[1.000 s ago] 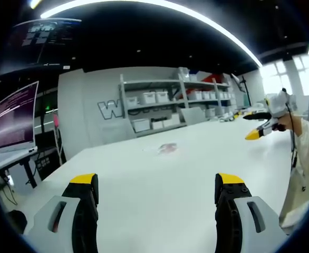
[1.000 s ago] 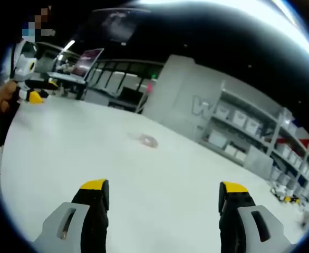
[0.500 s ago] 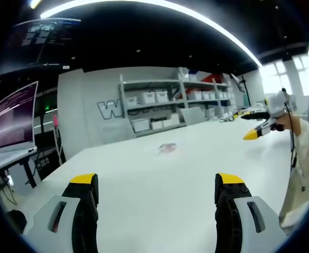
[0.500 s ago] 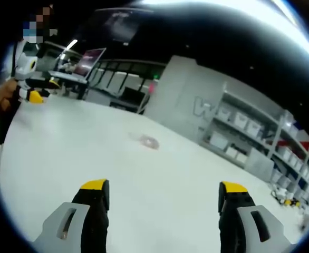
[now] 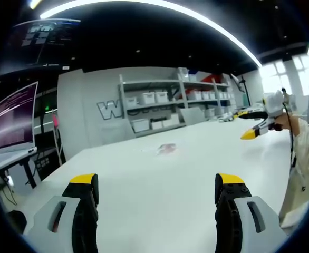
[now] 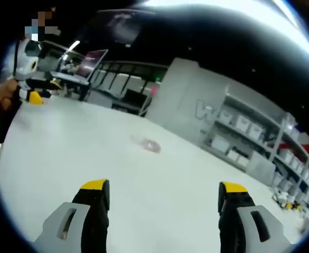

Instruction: Open the resealable bag by pulling the two sides of the seal apart until the entire bag opening is separated and visibly accessible.

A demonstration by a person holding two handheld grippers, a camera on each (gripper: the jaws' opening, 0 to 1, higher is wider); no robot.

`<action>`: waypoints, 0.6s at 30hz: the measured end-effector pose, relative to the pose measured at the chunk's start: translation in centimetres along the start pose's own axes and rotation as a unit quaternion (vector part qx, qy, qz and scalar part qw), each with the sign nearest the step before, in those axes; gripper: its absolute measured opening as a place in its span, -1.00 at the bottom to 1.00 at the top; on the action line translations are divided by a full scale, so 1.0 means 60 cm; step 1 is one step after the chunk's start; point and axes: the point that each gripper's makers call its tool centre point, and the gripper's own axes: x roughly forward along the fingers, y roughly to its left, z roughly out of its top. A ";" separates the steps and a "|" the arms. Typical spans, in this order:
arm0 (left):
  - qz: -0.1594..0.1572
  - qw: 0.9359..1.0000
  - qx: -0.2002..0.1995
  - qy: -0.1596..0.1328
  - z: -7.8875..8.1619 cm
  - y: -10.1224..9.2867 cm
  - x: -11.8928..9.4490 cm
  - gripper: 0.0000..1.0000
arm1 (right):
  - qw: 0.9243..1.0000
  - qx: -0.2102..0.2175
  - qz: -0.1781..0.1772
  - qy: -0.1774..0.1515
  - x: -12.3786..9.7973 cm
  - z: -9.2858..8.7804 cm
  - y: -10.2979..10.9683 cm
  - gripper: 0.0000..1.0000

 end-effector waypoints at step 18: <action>-0.004 1.000 0.004 -0.001 0.004 -0.003 0.003 0.81 | 1.000 -0.009 0.002 -0.001 0.005 0.003 0.000 0.70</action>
